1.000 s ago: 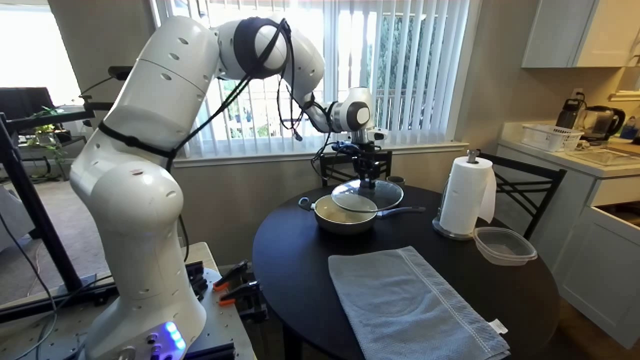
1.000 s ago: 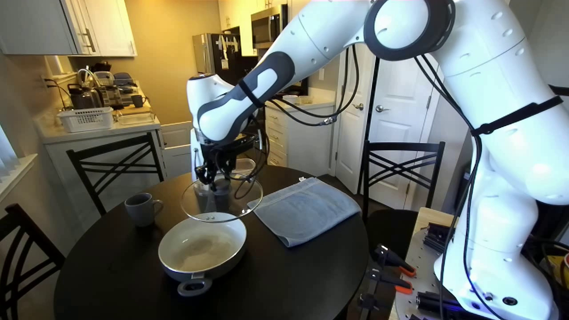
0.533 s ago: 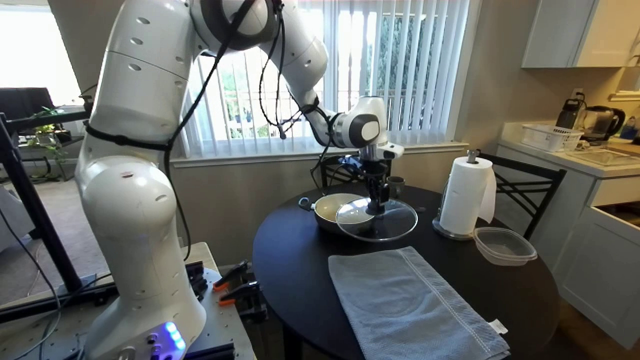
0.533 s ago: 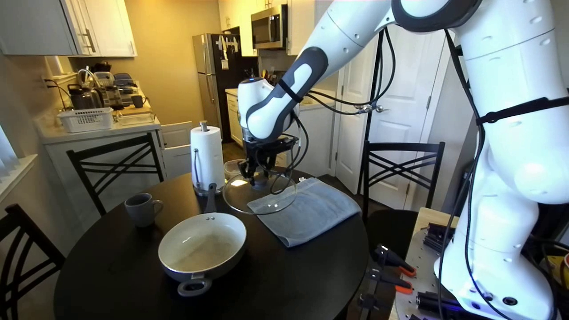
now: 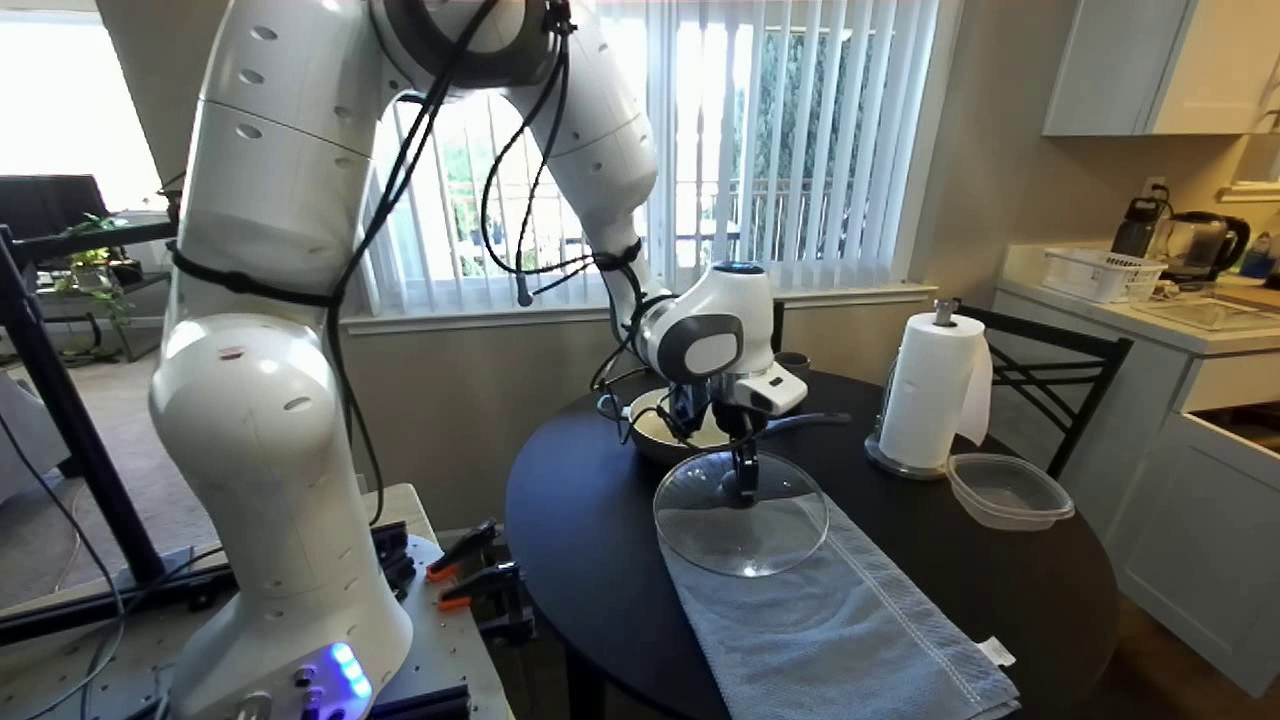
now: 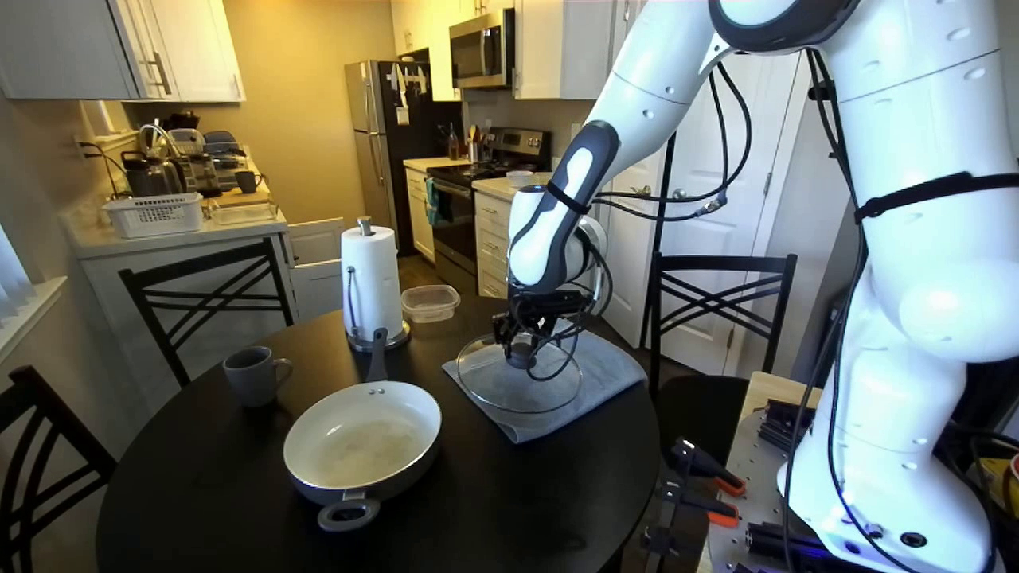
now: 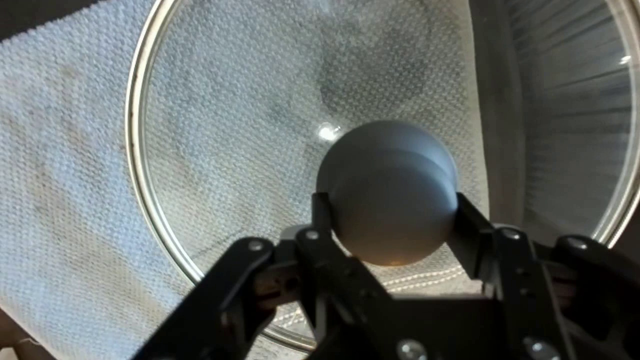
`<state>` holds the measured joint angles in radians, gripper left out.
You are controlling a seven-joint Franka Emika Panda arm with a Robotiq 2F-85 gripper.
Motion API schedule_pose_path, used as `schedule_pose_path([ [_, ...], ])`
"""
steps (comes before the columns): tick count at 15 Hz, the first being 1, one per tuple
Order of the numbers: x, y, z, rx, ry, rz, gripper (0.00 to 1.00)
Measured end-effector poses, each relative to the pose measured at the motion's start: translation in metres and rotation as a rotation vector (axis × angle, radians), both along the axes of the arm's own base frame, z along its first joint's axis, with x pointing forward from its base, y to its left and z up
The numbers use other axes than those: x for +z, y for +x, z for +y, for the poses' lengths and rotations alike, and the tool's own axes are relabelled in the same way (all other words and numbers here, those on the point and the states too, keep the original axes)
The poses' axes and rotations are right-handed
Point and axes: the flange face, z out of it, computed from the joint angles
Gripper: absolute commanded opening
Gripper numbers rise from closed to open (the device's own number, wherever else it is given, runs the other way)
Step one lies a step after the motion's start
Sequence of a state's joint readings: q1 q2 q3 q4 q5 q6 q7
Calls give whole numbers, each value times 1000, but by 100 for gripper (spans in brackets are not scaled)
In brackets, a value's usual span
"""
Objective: Pick up the clear pan lid and put it on the blue towel
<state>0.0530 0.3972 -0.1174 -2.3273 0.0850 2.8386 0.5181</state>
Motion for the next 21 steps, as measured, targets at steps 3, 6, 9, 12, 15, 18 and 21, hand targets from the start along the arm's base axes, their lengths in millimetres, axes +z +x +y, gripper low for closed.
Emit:
schedule_pose_path([
  [3, -15, -2, -8, -43, 8, 6, 33],
  [6, -29, 0, -10, -45, 2, 29, 33],
  [9, -41, -1, -21, -76, -3, 49, 33],
  [12, -44, -2, -37, -110, -14, 54, 33],
  [15, -41, 1, -47, -125, -21, 62, 90],
  [18, -33, 12, -45, -119, -21, 66, 100],
  [21, -27, 22, -37, -106, -18, 68, 100],
])
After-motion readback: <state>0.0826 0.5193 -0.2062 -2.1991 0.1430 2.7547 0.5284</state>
